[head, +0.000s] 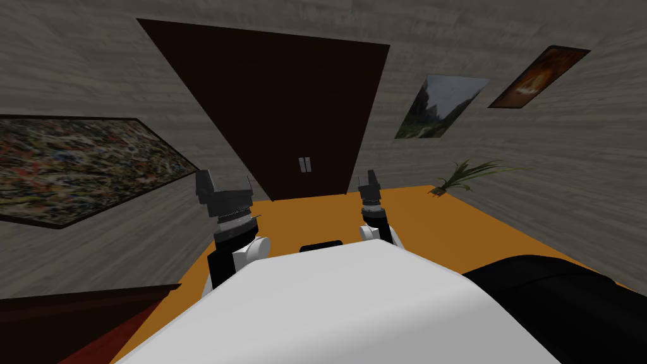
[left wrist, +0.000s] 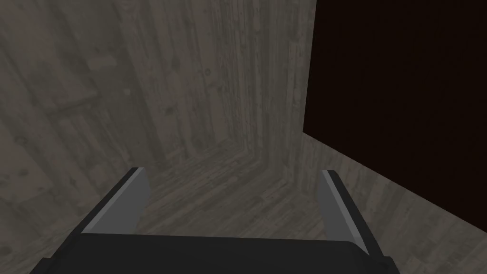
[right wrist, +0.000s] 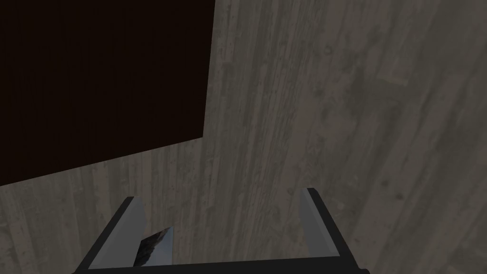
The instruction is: Pull the door open
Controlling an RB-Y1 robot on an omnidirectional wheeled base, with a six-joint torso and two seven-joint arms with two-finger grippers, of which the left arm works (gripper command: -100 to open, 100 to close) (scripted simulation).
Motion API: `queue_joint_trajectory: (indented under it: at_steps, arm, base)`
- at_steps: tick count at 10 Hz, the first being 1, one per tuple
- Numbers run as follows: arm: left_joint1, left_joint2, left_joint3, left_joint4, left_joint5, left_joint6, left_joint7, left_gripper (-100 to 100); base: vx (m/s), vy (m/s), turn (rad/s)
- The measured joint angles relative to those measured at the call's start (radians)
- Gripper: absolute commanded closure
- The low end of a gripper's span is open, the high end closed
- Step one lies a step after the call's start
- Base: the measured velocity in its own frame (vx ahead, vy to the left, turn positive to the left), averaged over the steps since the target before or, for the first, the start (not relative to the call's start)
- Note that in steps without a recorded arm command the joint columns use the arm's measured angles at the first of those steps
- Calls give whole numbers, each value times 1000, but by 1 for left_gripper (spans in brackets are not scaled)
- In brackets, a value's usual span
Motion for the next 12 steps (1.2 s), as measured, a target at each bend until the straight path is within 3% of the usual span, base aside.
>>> queue_joint_trajectory:
  at_steps: [2,4,6,10,12]
  arm:
    - [-10,14,2,35,0,1,3,-100]
    - [-28,22,6,61,-1,17,3,-100]
    - [-38,37,15,101,2,12,9,-100]
    - [-88,52,24,183,-1,33,9,-100]
    - [-98,62,27,220,-2,38,12,-100]
  base:
    - [122,-10,-1]
    - [62,-2,-12]
    - [87,-5,-32]
    - [105,-2,-21]
    - [100,-7,-31]
